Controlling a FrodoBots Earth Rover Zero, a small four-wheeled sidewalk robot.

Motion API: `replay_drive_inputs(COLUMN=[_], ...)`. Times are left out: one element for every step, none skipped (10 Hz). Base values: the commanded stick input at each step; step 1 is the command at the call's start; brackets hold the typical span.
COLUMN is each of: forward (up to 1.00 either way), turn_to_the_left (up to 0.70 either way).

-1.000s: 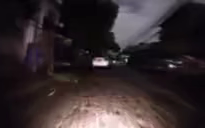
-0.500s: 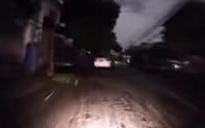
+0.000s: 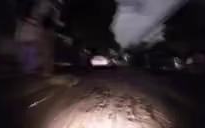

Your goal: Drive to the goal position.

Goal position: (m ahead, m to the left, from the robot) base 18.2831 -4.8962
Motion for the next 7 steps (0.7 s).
replay_drive_inputs(forward=[0.50,0.50,0.50,0.50,0.50,0.50,0.50], turn_to_the_left=[0.00,0.00,0.00,0.00,0.00,0.00,0.00])
